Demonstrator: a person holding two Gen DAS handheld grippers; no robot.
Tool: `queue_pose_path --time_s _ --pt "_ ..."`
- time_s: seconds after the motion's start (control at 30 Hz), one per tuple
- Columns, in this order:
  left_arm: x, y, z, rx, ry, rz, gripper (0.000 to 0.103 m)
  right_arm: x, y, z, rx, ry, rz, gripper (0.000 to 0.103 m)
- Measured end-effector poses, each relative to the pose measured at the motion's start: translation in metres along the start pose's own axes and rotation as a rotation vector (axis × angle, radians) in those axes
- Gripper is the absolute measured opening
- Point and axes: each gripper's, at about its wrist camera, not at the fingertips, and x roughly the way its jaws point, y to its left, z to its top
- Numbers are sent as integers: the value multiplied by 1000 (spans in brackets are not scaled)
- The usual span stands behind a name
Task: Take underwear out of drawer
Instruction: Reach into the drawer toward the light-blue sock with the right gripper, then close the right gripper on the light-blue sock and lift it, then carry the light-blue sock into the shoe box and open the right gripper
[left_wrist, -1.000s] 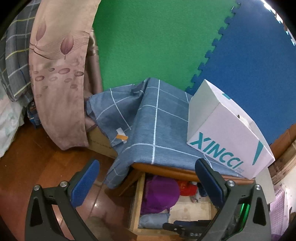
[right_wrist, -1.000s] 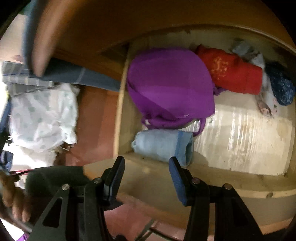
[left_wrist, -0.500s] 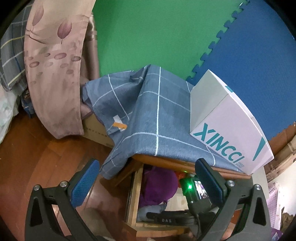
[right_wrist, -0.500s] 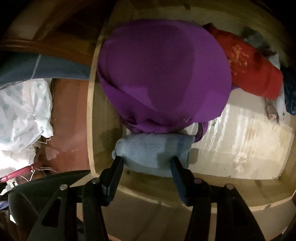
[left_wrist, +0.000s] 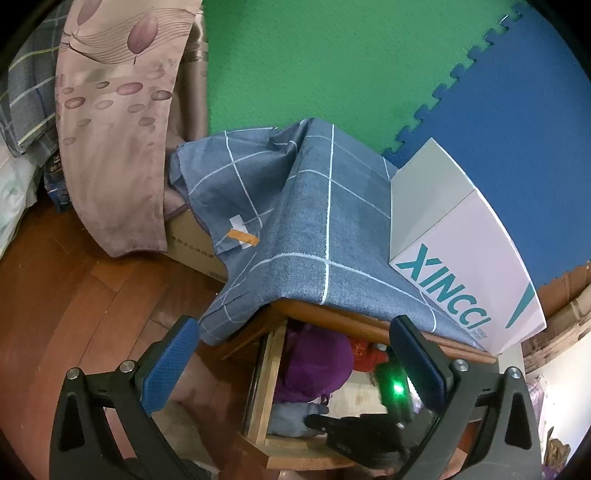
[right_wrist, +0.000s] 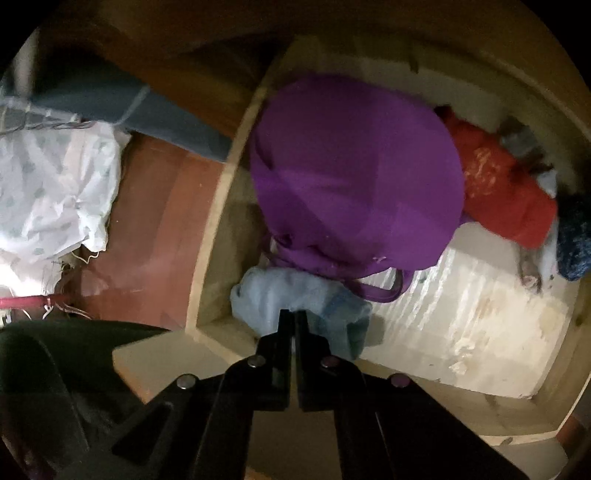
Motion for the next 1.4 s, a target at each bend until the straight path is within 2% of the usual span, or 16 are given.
queue_pose_path --time_s 0.37,0.63,0.9,1.2,1.3,1.4 --pt "6 -3 -1 7 25 28 102 -66 -25 -24 66 -185 95 1" --pt "7 -6 -2 21 20 46 102 -126 -21 -53 78 -316 188 1" --pt "6 -22 -7 110 1 68 102 -188 -18 -81 103 -450 283 1" --pt "4 -30 -7 146 -23 65 102 -290 -21 -106 121 -641 395 1" --pt "3 -35 -9 164 -29 60 102 -327 -21 -107 110 -704 413 1" --pt "3 -43 -13 204 -35 62 102 -372 -21 -98 89 -785 388 1"
